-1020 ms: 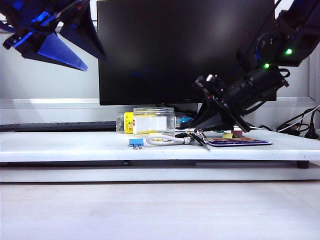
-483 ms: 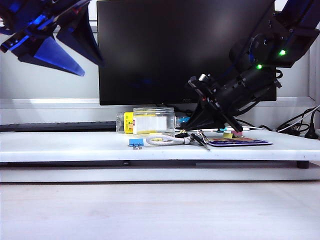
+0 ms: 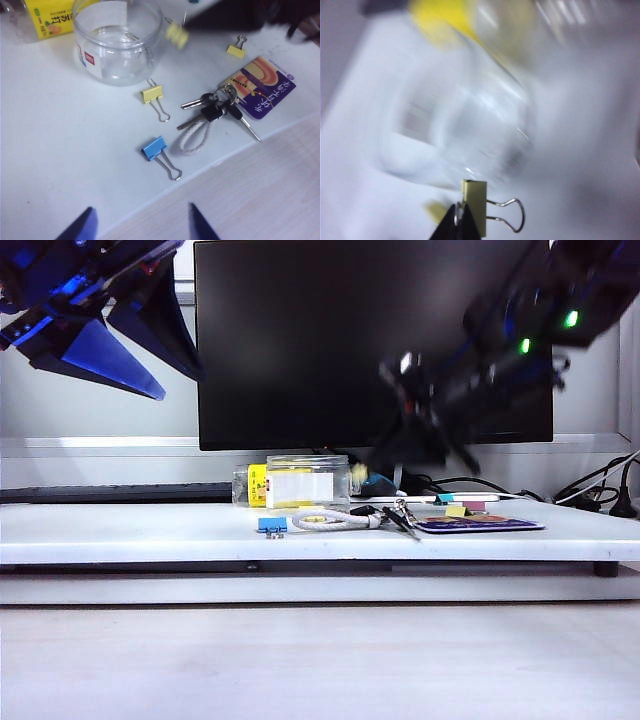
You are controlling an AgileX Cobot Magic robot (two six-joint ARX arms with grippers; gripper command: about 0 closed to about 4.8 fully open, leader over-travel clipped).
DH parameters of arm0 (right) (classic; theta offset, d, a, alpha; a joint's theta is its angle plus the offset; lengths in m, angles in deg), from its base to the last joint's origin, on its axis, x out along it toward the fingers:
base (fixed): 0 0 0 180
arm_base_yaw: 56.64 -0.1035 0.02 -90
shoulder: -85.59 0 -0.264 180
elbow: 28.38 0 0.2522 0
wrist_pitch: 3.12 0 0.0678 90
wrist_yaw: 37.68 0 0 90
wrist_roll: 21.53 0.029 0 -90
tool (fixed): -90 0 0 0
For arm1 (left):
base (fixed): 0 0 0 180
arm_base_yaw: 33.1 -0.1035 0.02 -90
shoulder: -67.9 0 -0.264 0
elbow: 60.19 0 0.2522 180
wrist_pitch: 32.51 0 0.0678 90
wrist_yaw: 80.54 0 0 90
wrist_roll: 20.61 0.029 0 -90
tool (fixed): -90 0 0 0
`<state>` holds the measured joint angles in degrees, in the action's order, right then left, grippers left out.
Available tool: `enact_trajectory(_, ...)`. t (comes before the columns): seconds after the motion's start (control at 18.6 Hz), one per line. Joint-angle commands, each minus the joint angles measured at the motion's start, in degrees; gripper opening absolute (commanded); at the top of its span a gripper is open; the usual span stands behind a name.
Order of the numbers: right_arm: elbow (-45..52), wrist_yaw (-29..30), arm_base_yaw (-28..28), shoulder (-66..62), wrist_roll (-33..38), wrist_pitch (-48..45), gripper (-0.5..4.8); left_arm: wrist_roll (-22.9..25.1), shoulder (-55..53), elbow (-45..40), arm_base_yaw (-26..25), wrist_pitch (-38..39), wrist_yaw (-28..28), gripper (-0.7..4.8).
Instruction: Pick up the clips with the largest number of clips of the same color on the table and place them in a round transparent plastic box.
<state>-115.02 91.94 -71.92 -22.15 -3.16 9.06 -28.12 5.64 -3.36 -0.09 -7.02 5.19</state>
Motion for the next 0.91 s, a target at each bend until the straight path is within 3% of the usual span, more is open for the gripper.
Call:
enact_trajectory(0.05, -0.35, 0.96, -0.04, 3.39, 0.07, -2.05, -0.01, 0.04, 0.15, 0.22, 0.04, -0.31, 0.02, 2.46)
enact_trajectory(0.21, -0.98, 2.73, -0.96, 3.65, 2.91, -5.6, -0.01, 0.02, 0.15, 0.22, 0.04, -0.85, 0.0, 2.46)
enact_trajectory(0.54, -9.99, 2.23, -5.25, -1.14, 2.6, -4.17, -0.01, 0.02, 0.15, 0.22, 0.04, -0.98, -0.02, 2.46)
enact_trajectory(0.91, -11.74, -1.68, -6.32, -6.23, 2.08, -2.86, -0.01, 0.02, 0.15, 0.2, 0.04, 1.86, -0.02, 2.46)
